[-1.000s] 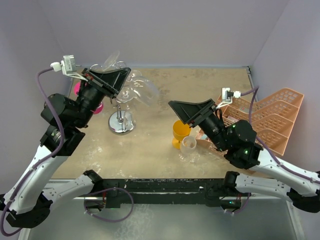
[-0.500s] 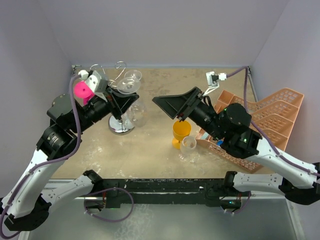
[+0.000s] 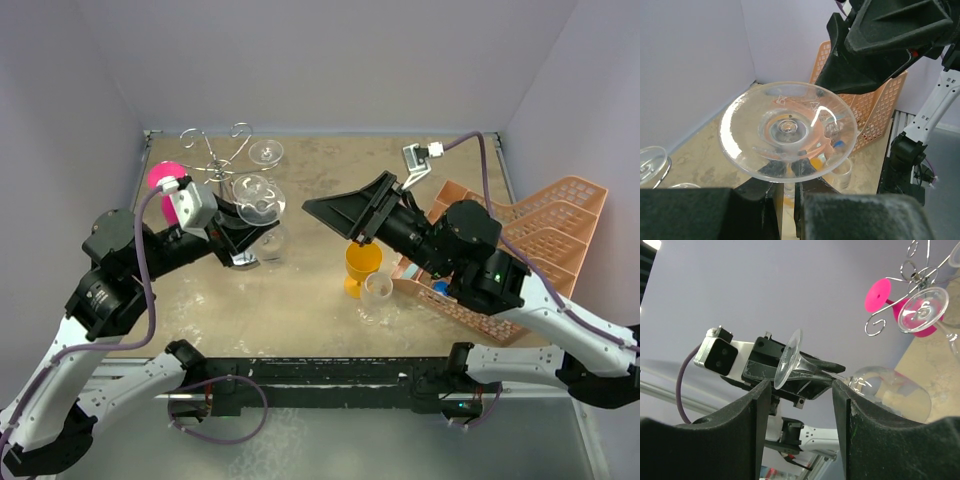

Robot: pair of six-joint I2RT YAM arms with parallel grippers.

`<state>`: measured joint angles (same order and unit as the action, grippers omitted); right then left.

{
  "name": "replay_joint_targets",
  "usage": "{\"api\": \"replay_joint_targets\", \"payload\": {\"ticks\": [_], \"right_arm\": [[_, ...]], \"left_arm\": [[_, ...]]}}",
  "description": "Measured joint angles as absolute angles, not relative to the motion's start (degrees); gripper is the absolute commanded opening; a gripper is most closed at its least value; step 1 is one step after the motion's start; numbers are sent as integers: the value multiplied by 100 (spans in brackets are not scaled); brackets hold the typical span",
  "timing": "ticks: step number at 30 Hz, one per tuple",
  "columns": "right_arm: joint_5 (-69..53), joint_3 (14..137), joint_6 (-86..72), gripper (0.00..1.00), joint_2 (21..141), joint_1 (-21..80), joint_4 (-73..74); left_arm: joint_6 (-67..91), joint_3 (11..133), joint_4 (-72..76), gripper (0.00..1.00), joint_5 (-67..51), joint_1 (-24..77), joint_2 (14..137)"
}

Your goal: Place the wine glass upside down on the wine glass rack

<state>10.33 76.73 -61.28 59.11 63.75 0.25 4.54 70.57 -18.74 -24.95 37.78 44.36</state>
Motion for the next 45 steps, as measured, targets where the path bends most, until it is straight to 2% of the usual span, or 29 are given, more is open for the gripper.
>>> {"api": "replay_joint_targets", "payload": {"ticks": [10, 16, 26, 28, 29, 30, 34, 37, 45], "right_arm": [[484, 7907, -6160, 53, 6322, 6375, 113], [309, 7907, -6156, 46, 6390, 6375, 130], [180, 7802, -6379, 21, 6482, 6375, 134], [202, 7703, -6490, 13, 6429, 6375, 134], [211, 7660, -6543, 5, 6399, 6370, 132], [242, 7594, -6663, 0, 6353, 6372, 141], [368, 7481, -6991, 0, 6259, 6375, 193], [548, 7400, -7083, 0, 6149, 6386, 305], [1315, 7284, -7251, 0, 5774, 6383, 805]], "left_arm": [[-43, 7052, -1852, 0, -2886, 3778, 4477], [-180, 7046, -1942, 0, -3057, 3778, 4499], [-268, 6882, -1955, 0, -3522, 3778, 4589], [-274, 6849, -1990, 0, -3562, 3774, 4602], [-274, 6838, -2016, 0, -3577, 3765, 4606], [-285, 6823, -2018, 1, -3586, 3765, 4613], [-250, 6775, -1992, 25, -3594, 3765, 4635], [-64, 6855, -2084, 35, -3544, 3756, 4735], [672, 6755, -1968, 45, -3415, 3758, 4775]]}}
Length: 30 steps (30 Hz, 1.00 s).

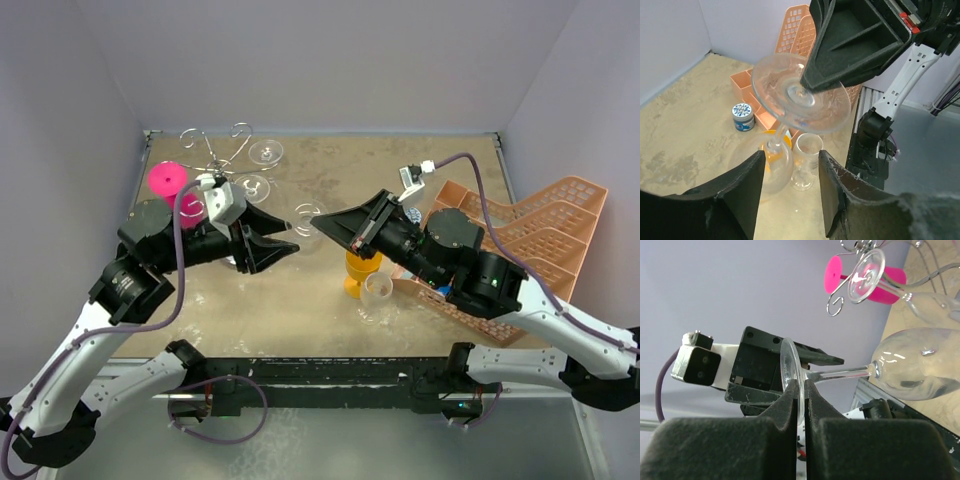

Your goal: Place the wine glass upside down on the wine glass rack

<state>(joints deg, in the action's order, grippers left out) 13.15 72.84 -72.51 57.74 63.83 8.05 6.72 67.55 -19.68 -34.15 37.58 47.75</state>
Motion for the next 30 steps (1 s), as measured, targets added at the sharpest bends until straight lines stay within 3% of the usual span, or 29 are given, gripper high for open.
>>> {"api": "replay_joint_targets", "payload": {"ticks": [9, 13, 19, 25, 30], "right_arm": [[1909, 7216, -7214, 0, 5673, 6383, 1033], [2045, 7074, -6912, 0, 5649, 6383, 945], [2141, 7006, -6418, 0, 5647, 6383, 591], [2147, 6796, -6073, 0, 5586, 6383, 200], [2134, 6718, -5905, 0, 5586, 6383, -10]], "left_arm": [[2274, 6353, -1243, 47, -3122, 3758, 4372], [3704, 6353, -705, 46, -2812, 3758, 4364], [5137, 6565, -950, 40, -2084, 3758, 4606], [5658, 6646, -1433, 38, -1702, 3758, 4939], [5859, 6646, -1376, 30, -1750, 3758, 5037]]}}
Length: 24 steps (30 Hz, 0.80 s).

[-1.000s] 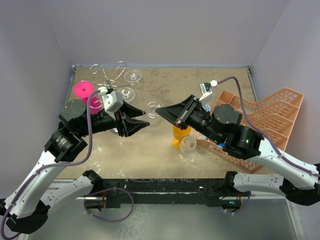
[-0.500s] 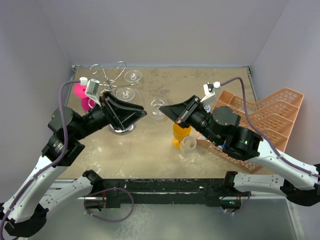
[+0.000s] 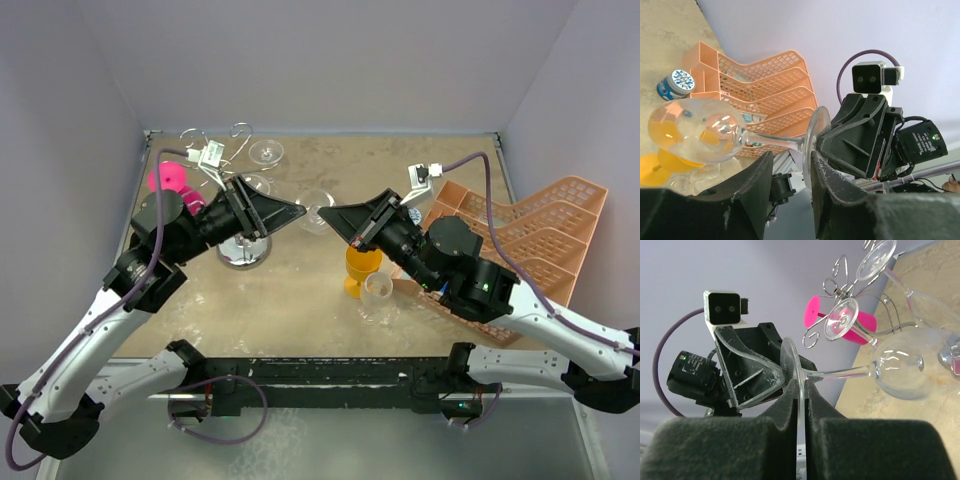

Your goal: Place the wine glass upside down on the wine glass rack

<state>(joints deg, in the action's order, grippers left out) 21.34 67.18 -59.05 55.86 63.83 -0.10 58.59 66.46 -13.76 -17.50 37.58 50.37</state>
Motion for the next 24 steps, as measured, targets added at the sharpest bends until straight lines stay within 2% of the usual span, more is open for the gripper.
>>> {"api": "replay_joint_targets", "payload": {"ticks": [4, 7, 10, 11, 15, 20, 24], "right_arm": [[2126, 6674, -5822, 0, 5586, 6383, -102], [2088, 6646, -5780, 0, 5588, 6383, -161], [2029, 6639, -5741, 0, 5596, 6383, -196], [2016, 6639, -5728, 0, 5599, 6381, -224], [2012, 6639, -5671, 1, 5596, 6368, -290], [2018, 6639, -5649, 39, 5577, 6344, -379], [1986, 6637, -5616, 59, 5540, 6364, -443]], "left_arm": [[6093, 6648, -1146, 22, -1885, 3758, 5162], [6250, 6643, -945, 21, -2034, 3758, 5240], [6346, 6641, -843, 9, -2104, 3758, 5277], [6388, 6637, -829, 0, -2106, 3754, 5277], [6403, 6622, -729, 0, -2128, 3743, 5284], [6530, 6617, -534, 0, -2198, 3721, 5360], [6632, 6890, -432, 0, -2294, 3728, 5627]]}}
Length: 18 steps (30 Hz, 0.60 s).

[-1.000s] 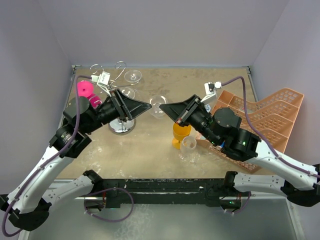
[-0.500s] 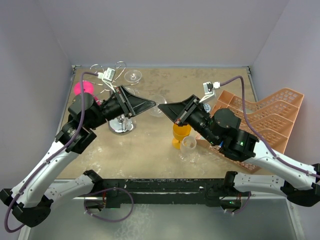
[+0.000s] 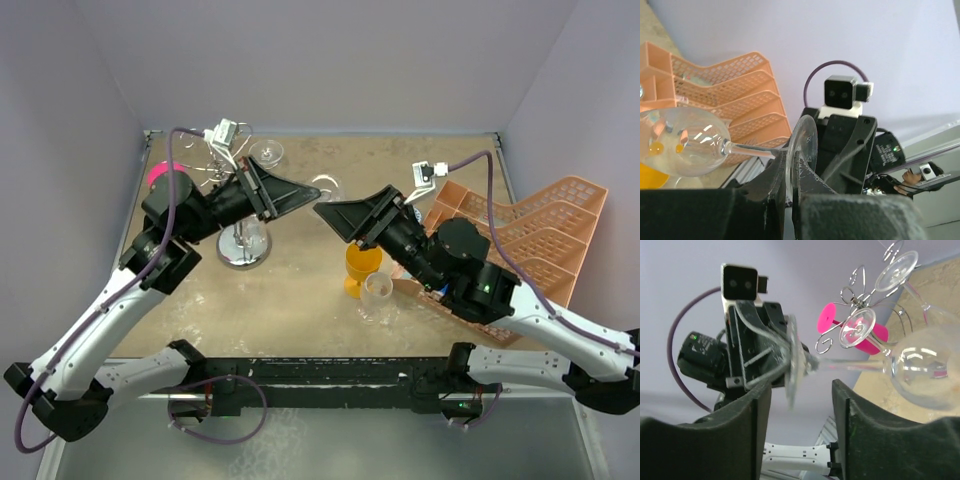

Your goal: Place the wine glass upside down on the wine glass rack

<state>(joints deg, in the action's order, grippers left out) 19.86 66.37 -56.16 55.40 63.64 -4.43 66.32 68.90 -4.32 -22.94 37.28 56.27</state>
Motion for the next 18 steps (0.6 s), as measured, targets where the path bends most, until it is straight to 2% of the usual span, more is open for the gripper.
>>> {"api": "replay_joint_targets", "payload": {"ticks": [3, 7, 14, 18], "right_arm": [[1946, 6508, -5470, 66, 5446, 6370, -685], [1846, 6184, -5332, 70, 5153, 6370, -996], [1857, 6038, -5214, 70, 4727, 6370, -1251], [1855, 6038, -5162, 70, 4681, 6370, -1356]], "left_arm": [[6622, 7435, -399, 0, -2322, 3732, 6003], [6399, 8298, -360, 0, -2272, 3732, 6528], [5889, 9629, -543, 0, -2058, 3579, 7498], [6007, 9996, -432, 0, -2222, 2858, 7966]]}}
